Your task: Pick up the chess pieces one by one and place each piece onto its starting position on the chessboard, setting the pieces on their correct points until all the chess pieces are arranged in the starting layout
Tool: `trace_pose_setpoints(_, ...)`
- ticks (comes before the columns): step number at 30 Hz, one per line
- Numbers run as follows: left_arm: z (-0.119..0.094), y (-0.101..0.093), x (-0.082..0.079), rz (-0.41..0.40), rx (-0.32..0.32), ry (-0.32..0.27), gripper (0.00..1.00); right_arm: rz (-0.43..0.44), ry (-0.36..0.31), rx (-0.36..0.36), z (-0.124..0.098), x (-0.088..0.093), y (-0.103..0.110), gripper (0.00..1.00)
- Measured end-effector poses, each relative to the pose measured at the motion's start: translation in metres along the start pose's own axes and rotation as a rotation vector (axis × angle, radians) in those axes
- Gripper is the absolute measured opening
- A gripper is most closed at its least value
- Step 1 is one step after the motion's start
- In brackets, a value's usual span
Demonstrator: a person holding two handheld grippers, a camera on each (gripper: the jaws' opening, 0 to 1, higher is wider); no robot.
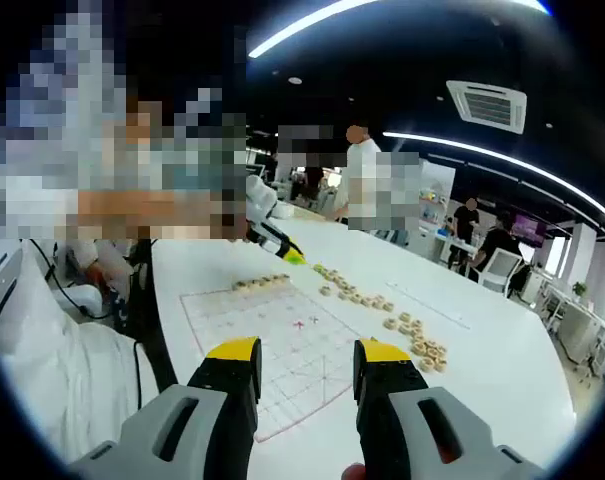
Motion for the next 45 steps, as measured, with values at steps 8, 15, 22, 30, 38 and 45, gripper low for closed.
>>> trace_pose_setpoints(8, -0.064, -0.024, -0.001, 0.010, 0.072, -0.064, 0.20, -0.006, 0.005, -0.005, 0.001, 0.000, 0.004, 0.38)
trace_pose_setpoints(15, -0.105, -0.050, 0.018, 0.020, 0.127, -0.058, 0.20, -0.009, 0.002, -0.005, -0.001, -0.001, 0.005, 0.38)
trace_pose_setpoints(22, -0.115, -0.068, 0.049, 0.017, 0.161, -0.003, 0.20, -0.012, 0.003, -0.008, 0.000, -0.002, 0.006, 0.38)
trace_pose_setpoints(30, -0.103, -0.067, 0.084, -0.013, 0.146, 0.104, 0.20, -0.013, 0.005, -0.006, -0.001, -0.001, 0.005, 0.38)
trace_pose_setpoints(38, -0.093, -0.065, 0.097, -0.038, 0.133, 0.129, 0.20, -0.013, 0.006, -0.008, 0.000, 0.000, 0.005, 0.38)
trace_pose_setpoints(45, -0.083, -0.059, 0.103, -0.085, 0.099, 0.118, 0.20, -0.015, 0.004, -0.009, -0.001, -0.001, 0.005, 0.38)
Point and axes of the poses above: the point that each gripper's makers call its tool centre point, and the gripper's own axes: z roughly forward along the fingers, y roughly to its left, x roughly out of its underside, the point moved 4 cm from there along -z, roughly backward along the fingers, and after that the axes turned 2 degrees about -y, right-handed, at the moved point
